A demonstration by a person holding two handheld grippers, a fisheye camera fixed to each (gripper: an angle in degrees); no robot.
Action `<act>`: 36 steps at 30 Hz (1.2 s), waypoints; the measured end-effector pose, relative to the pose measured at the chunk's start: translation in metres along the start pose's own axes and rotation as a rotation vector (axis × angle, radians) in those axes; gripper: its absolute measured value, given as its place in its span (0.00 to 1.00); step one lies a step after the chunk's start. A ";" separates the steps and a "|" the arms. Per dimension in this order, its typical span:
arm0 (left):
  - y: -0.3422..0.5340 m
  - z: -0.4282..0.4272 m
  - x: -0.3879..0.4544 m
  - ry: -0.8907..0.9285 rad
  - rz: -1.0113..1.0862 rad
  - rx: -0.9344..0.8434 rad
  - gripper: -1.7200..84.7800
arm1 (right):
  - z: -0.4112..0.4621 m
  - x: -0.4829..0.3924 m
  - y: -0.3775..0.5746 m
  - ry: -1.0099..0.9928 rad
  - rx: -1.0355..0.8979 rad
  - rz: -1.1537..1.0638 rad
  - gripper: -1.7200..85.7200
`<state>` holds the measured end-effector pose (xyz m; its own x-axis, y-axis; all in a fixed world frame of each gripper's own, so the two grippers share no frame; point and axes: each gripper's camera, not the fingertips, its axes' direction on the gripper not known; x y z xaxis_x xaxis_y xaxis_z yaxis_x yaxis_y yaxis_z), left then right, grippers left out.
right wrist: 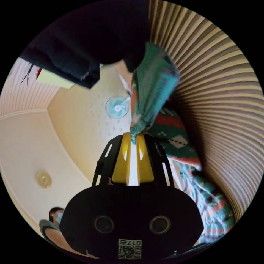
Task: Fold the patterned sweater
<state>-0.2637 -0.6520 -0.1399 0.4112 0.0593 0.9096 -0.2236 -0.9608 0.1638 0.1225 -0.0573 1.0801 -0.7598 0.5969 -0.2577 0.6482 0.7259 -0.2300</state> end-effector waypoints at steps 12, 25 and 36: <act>-0.050 -0.035 0.008 -0.353 0.175 -0.293 0.15 | 0.202 0.133 0.277 0.686 -1.138 -0.104 0.08; -0.079 0.031 0.000 -1.128 0.625 -0.828 0.19 | -0.092 0.152 0.240 1.136 -1.071 -0.085 0.21; -0.142 0.043 -0.036 -0.873 0.596 -0.903 0.13 | -0.150 0.196 0.231 1.332 -0.915 0.085 0.20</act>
<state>-0.2089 -0.5296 -0.2128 0.3910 -0.8007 0.4538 -0.9082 -0.2555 0.3316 0.1158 0.2790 1.1167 -0.5427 0.1481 0.8268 0.8138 0.3361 0.4740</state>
